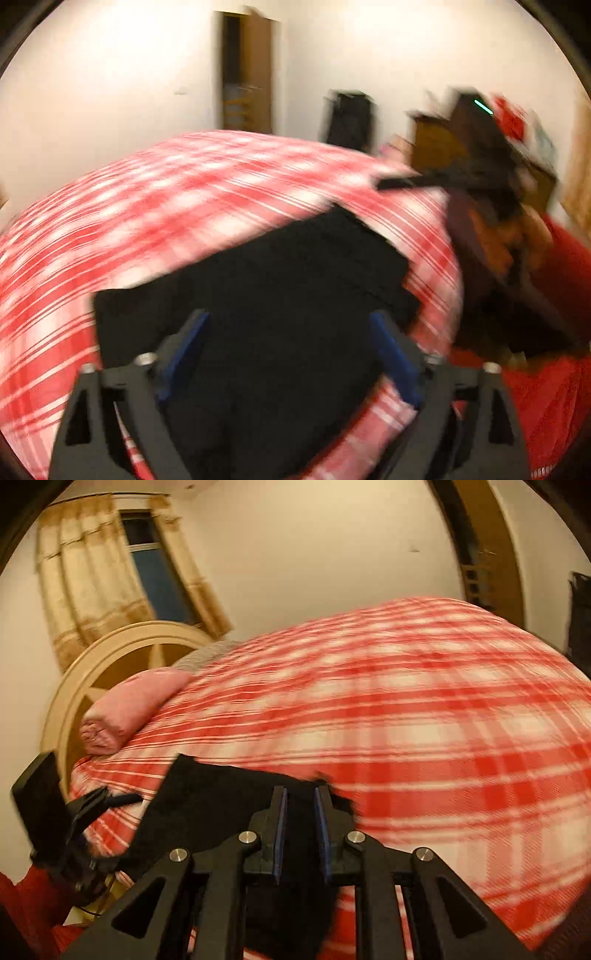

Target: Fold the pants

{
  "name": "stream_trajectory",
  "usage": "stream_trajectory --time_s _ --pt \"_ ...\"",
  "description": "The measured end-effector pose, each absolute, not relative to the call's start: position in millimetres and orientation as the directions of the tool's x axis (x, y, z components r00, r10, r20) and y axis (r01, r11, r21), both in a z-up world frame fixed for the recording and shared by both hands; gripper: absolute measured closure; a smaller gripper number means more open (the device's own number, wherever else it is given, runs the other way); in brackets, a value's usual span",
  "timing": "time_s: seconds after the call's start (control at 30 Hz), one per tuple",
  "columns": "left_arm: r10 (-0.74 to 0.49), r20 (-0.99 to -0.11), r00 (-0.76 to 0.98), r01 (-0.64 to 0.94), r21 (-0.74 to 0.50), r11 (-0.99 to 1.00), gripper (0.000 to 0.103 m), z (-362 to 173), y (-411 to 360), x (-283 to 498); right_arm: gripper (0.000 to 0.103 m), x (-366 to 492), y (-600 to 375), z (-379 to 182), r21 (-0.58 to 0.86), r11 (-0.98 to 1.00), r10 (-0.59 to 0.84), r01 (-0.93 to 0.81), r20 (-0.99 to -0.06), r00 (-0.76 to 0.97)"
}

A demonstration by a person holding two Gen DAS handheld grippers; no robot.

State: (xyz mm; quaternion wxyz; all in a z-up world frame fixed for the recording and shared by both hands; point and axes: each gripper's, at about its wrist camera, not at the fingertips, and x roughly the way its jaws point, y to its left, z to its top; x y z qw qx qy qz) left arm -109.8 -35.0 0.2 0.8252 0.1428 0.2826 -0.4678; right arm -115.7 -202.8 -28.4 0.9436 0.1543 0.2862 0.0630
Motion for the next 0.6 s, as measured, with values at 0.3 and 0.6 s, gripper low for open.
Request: stream_trajectory --time_s 0.3,0.6 --pt "-0.467 -0.687 0.556 0.549 -0.118 0.827 0.004 -42.2 11.1 -54.3 0.086 -136.8 -177.8 -104.1 0.35 0.935 0.273 -0.055 -0.611 0.743" --pt "-0.404 -0.725 0.558 0.483 -0.113 0.868 0.002 -64.6 23.3 -68.3 0.086 -104.9 -144.7 -42.8 0.273 0.941 0.327 -0.2 -0.58 0.746"
